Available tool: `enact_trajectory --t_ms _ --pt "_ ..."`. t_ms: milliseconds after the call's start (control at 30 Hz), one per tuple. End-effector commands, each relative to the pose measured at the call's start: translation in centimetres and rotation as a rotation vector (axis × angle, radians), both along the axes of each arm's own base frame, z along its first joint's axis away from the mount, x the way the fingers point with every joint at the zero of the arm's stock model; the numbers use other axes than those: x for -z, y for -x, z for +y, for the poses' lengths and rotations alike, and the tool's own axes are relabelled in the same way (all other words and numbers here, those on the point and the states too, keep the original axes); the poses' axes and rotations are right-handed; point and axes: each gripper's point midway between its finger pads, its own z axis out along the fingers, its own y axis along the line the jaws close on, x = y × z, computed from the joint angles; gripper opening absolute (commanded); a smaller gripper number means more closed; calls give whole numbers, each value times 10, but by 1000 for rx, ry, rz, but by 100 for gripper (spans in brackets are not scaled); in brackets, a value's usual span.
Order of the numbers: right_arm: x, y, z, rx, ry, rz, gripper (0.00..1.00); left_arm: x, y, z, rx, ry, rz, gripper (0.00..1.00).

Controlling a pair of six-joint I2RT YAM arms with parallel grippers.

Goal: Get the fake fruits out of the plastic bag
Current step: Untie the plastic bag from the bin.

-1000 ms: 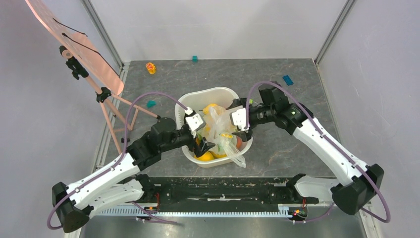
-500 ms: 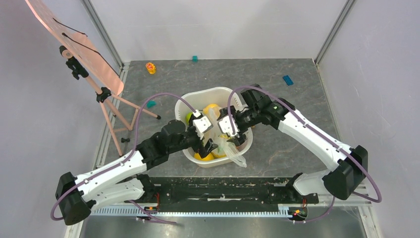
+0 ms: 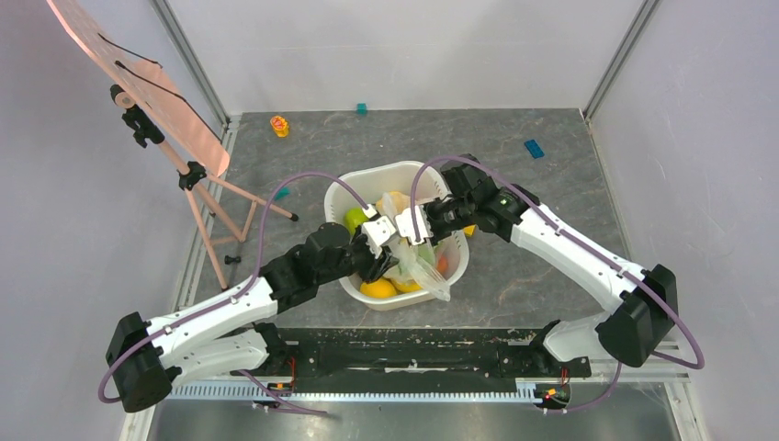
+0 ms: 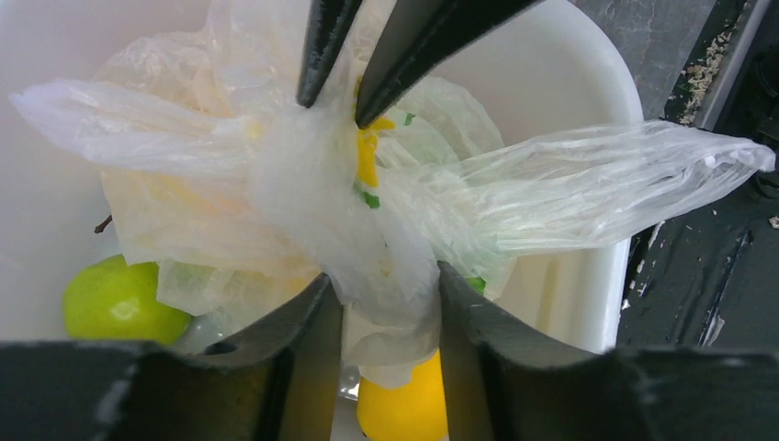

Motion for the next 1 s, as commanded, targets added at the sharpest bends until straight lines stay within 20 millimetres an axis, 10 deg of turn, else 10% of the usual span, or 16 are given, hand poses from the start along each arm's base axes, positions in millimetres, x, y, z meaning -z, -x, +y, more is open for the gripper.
enact_trajectory --t_ms 0,333,967 --pt "-12 -11 1 82 -47 -36 9 -5 -1 -3 3 17 -25 40" --pt "-51 -31 -13 428 -312 2 0 -7 -7 10 -93 16 1 2" --pt "-34 -58 -118 1296 -880 437 0 -16 -23 77 -479 133 -29 2"
